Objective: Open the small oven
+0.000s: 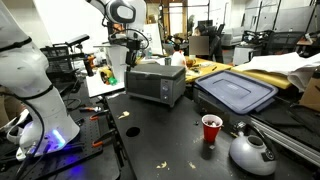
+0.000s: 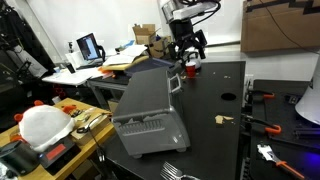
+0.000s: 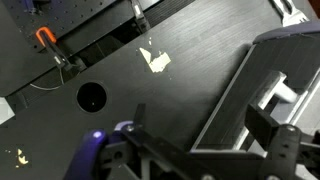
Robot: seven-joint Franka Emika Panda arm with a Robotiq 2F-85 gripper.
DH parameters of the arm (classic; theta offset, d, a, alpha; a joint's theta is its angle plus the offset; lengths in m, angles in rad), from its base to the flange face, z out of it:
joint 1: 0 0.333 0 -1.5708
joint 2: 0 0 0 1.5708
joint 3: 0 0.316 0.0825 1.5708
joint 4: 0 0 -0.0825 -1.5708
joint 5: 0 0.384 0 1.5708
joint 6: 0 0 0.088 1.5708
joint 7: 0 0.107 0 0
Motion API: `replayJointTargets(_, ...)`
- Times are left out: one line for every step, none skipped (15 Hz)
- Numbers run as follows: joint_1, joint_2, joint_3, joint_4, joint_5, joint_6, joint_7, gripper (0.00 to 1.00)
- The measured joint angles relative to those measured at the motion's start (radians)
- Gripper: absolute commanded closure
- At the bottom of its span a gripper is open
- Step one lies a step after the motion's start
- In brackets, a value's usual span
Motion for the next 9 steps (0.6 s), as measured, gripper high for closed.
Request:
replayJointTargets(0.006,0.009,0.002,0.0,0.004,0.007,0.0,0.0)
replayJointTargets(0.012,0.019,0.004,0.0,0.01,0.017,0.001,0.0)
replayJointTargets(0.016,0.029,0.004,0.0,0.016,0.031,0.001,0.0)
replayJointTargets(0.02,0.039,0.004,0.002,0.024,0.044,0.002,0.0)
replayJointTargets(0.022,0.05,0.004,0.004,0.031,0.062,0.005,0.0)
replayJointTargets(0.022,0.06,0.004,0.007,0.036,0.08,0.021,0.0)
replayJointTargets(0.022,0.071,0.004,0.011,0.039,0.1,0.041,0.0)
replayJointTargets(0.022,0.083,0.004,0.015,0.039,0.121,0.064,0.0)
replayJointTargets(0.022,0.095,0.004,0.019,0.039,0.144,0.088,0.0)
